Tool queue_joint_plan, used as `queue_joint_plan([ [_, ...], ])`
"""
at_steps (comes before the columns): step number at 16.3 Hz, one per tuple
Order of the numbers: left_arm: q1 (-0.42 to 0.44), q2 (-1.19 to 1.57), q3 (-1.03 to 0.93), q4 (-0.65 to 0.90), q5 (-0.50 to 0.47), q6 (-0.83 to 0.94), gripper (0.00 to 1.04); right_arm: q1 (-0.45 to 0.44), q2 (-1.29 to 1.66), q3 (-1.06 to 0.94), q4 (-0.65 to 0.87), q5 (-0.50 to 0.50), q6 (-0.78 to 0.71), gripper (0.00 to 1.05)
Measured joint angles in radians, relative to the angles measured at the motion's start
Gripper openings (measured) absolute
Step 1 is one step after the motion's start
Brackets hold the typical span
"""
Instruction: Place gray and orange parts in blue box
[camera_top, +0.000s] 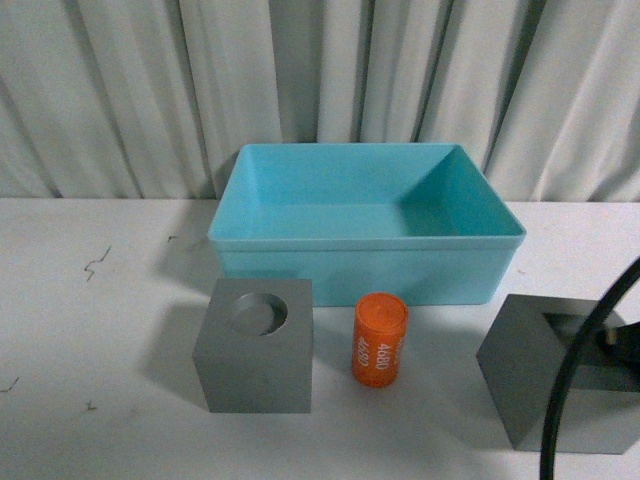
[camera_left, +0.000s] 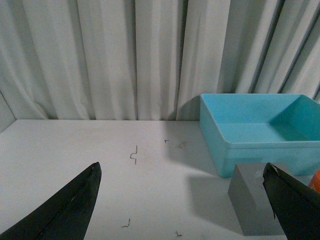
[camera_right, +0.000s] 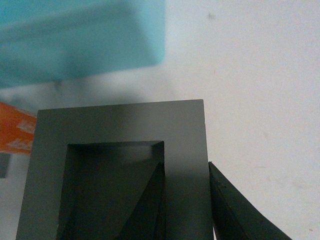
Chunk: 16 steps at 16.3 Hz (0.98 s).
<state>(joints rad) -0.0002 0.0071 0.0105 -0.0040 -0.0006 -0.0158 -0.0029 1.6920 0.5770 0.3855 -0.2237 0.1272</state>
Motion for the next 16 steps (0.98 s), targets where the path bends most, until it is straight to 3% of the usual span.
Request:
queue_joint_plan([
  [3,0.000,0.000,0.000,0.000,0.000,0.000,0.98,-0.064,-0.307,0.051,-0.017,-0.077,-0.028,0.19],
  [6,0.000,0.000,0.000,0.000,0.000,0.000,0.98,-0.041,-0.206,0.215,0.052,-0.085,-0.028,0.19],
  [11,0.000,0.000,0.000,0.000,0.000,0.000,0.98,0.102,0.111,0.498,0.035,0.023,0.032,0.19],
  [16,0.000,0.000,0.000,0.000,0.000,0.000,0.98,0.146,0.274,0.620,0.019,0.109,0.095,0.19],
])
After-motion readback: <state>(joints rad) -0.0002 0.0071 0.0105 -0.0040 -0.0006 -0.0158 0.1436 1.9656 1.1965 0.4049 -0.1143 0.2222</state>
